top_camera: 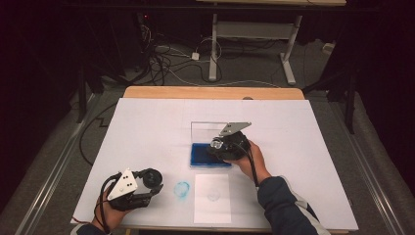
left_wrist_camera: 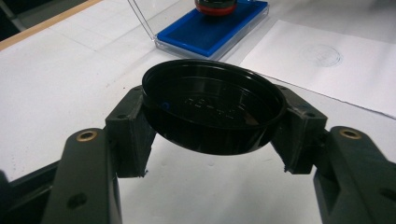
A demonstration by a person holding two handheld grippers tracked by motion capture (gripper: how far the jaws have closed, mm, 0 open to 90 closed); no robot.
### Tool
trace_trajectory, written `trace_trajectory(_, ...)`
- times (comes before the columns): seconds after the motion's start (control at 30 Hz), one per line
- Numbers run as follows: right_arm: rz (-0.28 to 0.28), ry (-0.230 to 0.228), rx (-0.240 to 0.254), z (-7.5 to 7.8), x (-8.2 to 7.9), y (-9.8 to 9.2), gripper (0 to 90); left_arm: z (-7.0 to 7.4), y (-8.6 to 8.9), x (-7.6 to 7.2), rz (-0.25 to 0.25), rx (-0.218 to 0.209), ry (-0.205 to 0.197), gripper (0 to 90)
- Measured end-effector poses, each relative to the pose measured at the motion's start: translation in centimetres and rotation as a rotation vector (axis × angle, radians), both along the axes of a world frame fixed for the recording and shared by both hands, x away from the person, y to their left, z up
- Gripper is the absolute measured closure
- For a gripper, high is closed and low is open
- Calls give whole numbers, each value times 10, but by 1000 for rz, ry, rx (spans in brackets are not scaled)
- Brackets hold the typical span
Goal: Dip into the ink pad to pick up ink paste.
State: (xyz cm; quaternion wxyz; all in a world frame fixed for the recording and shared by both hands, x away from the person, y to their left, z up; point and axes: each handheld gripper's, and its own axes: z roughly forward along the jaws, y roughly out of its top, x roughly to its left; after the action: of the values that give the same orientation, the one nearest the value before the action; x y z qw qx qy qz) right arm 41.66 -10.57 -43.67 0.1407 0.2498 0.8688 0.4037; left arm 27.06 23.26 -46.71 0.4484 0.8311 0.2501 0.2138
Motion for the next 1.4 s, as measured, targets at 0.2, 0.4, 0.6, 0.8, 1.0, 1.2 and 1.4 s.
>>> trace_trajectory(0.2, -10, 15, -20, -6, 4, 2, 564, 0, 0, 0, -3, 0, 0, 363)
trace_trajectory(0.4, -12, 27, -24, -6, 5, 3, 564, 0, -1, 0, -7, 7, 2, 363)
trace_trajectory(0.6, -29, 52, -15, -7, 7, 5, 565, 0, -1, 0, -10, 8, 2, 362)
trace_trajectory(0.8, -33, 60, -6, -9, 8, 5, 566, 0, -1, 0, -9, 3, 2, 362)
trace_trajectory(1.0, -39, 60, 10, -10, 8, 4, 567, 0, 0, -1, -8, 3, 1, 362)
trace_trajectory(1.2, -41, 57, 26, -12, 6, 3, 567, 0, 0, -1, -9, 4, 2, 362)
trace_trajectory(1.4, -41, 59, 24, -13, 6, 3, 568, 0, -1, -1, -11, 6, 2, 362)
